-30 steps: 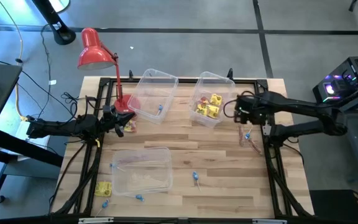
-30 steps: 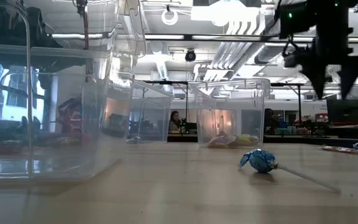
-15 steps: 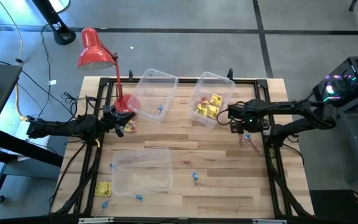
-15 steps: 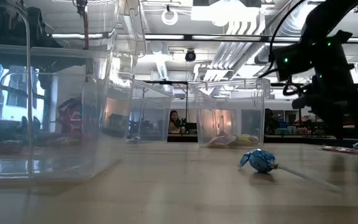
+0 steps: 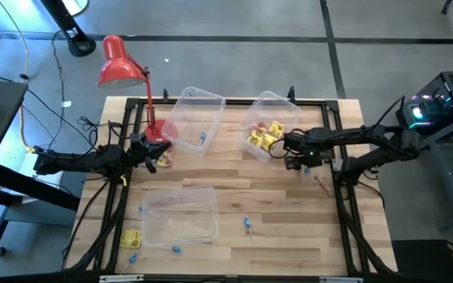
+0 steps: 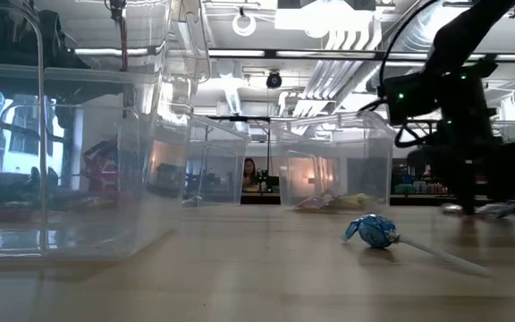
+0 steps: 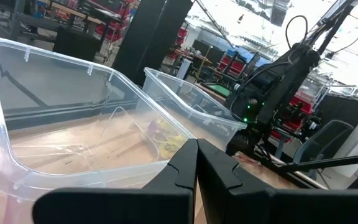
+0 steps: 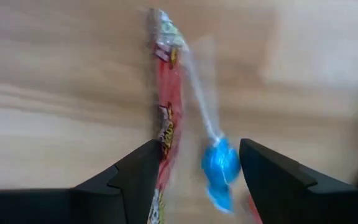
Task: Sort candy
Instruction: Put the blue lollipop into the top left transparent bin
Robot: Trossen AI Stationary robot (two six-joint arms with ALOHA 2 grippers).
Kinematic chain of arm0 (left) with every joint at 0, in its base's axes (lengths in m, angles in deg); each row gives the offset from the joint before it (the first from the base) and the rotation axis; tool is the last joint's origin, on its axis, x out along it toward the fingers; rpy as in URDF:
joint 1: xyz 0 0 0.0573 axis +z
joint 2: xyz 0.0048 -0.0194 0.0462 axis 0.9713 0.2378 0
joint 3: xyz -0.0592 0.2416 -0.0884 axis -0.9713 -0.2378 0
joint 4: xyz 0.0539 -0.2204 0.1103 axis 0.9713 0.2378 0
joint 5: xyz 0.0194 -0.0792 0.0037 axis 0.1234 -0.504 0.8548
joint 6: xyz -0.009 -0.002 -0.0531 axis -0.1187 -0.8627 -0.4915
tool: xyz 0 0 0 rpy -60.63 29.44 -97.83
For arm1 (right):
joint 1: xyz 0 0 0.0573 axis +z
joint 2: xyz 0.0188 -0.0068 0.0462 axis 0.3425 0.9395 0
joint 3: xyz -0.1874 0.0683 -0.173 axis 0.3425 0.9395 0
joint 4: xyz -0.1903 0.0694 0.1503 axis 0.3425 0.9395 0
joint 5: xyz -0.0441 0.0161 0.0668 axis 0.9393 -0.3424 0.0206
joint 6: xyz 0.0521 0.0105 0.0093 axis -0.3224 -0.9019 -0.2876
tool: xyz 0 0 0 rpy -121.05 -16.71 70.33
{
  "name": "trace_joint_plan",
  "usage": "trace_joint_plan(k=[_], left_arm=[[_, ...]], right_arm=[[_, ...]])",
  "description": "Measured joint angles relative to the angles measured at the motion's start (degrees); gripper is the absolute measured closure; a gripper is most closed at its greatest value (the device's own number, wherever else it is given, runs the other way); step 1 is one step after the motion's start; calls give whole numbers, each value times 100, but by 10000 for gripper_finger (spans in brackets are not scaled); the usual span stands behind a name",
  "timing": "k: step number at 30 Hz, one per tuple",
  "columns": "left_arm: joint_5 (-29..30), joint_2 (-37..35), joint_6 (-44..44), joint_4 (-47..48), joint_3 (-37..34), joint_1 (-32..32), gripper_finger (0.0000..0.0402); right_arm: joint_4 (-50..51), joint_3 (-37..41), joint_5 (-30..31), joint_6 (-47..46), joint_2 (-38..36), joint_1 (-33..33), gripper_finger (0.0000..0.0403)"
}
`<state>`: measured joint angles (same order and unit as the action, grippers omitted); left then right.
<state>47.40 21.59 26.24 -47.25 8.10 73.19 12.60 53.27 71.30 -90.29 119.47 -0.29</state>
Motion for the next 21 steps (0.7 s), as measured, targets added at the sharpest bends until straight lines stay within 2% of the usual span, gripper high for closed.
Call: trace_joint_plan(k=[7, 11, 15, 21], left_arm=[[0, 0, 0, 0, 0, 0, 401], [0, 0, 0, 0, -2, 0, 402], [0, 0, 0, 0, -2, 0, 401], [0, 0, 0, 0, -2, 0, 401]], right_arm=[[176, -302, 82, 239, -10, -4, 183], [833, -302, 41, 120, -11, -4, 183], [1272, -302, 248, -78, -15, -4, 183], [734, -302, 41, -125, -15, -33, 183]])
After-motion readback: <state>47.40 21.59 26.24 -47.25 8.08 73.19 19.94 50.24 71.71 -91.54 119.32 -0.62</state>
